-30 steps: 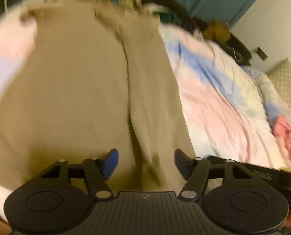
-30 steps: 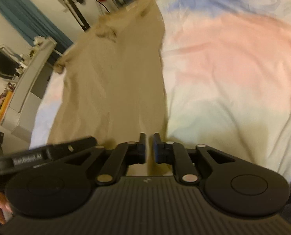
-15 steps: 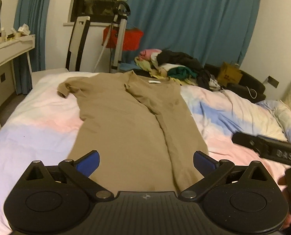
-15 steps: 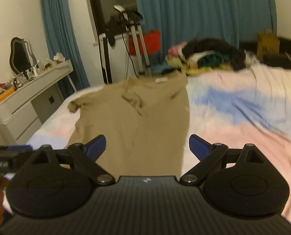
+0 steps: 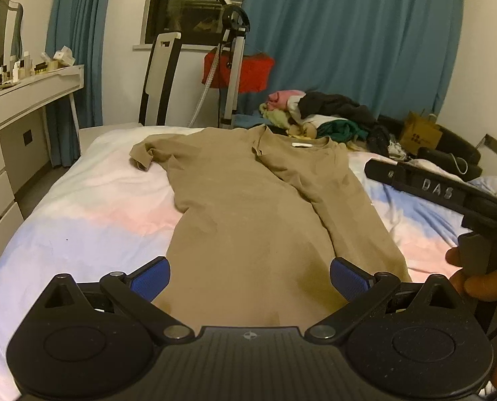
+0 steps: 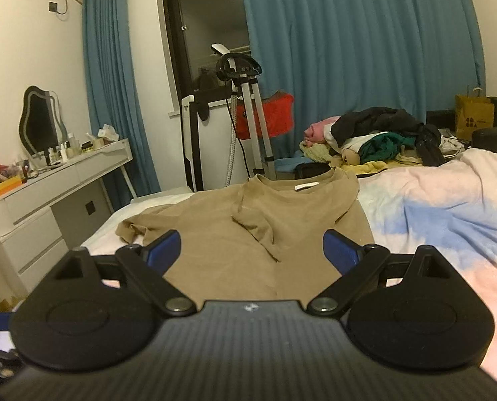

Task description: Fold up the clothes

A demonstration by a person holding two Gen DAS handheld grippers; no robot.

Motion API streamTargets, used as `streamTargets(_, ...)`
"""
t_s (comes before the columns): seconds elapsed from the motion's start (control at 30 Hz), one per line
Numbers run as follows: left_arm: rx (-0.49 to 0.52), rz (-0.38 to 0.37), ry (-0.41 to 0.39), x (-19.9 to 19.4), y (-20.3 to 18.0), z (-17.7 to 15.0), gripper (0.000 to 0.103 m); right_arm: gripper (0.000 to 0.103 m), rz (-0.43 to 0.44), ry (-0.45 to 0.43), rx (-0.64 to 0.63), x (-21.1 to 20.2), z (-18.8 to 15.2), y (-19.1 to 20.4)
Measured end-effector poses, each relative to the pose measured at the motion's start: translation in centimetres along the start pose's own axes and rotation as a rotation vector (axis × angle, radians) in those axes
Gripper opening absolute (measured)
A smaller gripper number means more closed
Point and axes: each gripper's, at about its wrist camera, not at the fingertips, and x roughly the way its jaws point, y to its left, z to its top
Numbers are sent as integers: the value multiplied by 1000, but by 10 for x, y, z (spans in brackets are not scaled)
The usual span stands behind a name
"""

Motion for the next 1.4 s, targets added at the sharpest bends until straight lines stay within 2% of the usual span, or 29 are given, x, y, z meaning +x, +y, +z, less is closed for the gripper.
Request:
streamTargets(0.1, -12, -2, -3, 3, -2, 1, 103, 93, 0, 20, 17, 2, -9, -10)
streamTargets(0.23, -18, 34, -12, 6, -3, 3, 103, 93, -2, 34, 34, 1, -17, -16)
streamTargets(0.47, -28, 48, -35, 0, -8, 8, 103, 93, 13, 34, 60, -3, -14, -24)
streamTargets(0.73, -42, 46, -62, -10, -3, 15, 103, 93, 78, 90, -41, 20, -4, -5)
streamTargets(0.87, -70, 30, -46, -10, 8, 14, 103, 93, 143, 131, -158, 64, 9, 23)
streamTargets(1.03, -102, 0, -16, -2, 22, 6, 103, 93, 213, 200, -286, 134, 7, 66)
streamTargets(1.23, -246, 2, 25, 17, 56, -1, 103, 93, 349, 253, -333, 229, 0, 136)
streamTargets(1.4, -352, -5, 39, 32, 79, -5, 103, 93, 404, 245, -390, 292, 1, 207)
